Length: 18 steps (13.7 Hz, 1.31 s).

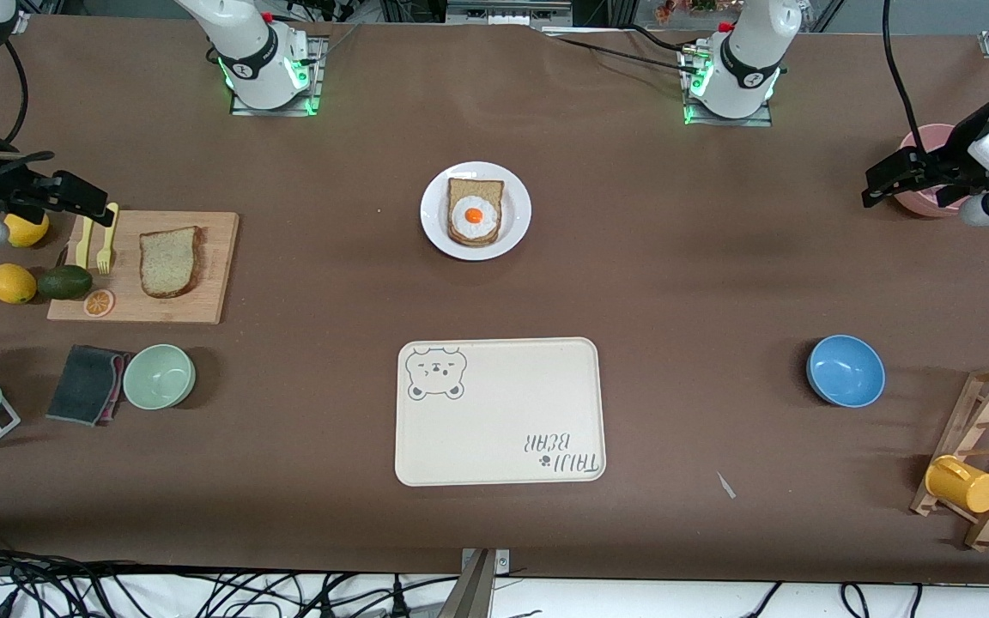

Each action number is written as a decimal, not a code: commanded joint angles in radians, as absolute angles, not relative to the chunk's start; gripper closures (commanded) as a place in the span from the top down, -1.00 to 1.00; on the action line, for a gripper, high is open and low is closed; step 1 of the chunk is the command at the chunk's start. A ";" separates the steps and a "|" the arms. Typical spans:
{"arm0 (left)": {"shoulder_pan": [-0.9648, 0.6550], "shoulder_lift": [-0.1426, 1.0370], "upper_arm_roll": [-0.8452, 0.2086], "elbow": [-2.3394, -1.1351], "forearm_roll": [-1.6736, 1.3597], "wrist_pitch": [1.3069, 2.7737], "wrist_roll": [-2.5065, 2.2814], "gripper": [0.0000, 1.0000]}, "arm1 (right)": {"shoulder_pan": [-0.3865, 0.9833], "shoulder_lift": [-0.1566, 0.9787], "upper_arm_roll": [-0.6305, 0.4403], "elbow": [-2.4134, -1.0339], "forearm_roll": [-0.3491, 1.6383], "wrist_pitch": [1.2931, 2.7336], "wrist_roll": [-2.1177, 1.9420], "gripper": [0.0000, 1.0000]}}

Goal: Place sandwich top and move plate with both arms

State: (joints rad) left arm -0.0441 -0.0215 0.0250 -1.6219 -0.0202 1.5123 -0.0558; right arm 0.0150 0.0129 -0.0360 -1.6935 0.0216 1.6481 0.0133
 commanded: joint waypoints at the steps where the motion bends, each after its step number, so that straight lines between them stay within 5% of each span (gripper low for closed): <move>1: -0.048 -0.028 0.028 -1.623 -0.023 1.520 -0.048 1.00 | -0.001 0.043 -0.026 -1.693 0.003 1.634 -0.003 1.00; 6: -0.046 -0.029 0.028 -1.621 -0.021 1.519 -0.049 1.00 | -0.005 0.170 -0.031 -1.742 -0.167 1.660 0.012 0.99; 13: -0.041 -0.029 0.028 -1.626 -0.020 1.519 -0.048 1.00 | -0.005 0.167 -0.031 -2.147 -0.255 2.069 0.136 0.89; 18: -0.041 -0.029 0.026 -1.626 -0.020 1.519 -0.048 1.00 | -0.005 0.238 -0.034 -2.243 -0.287 2.218 0.170 0.11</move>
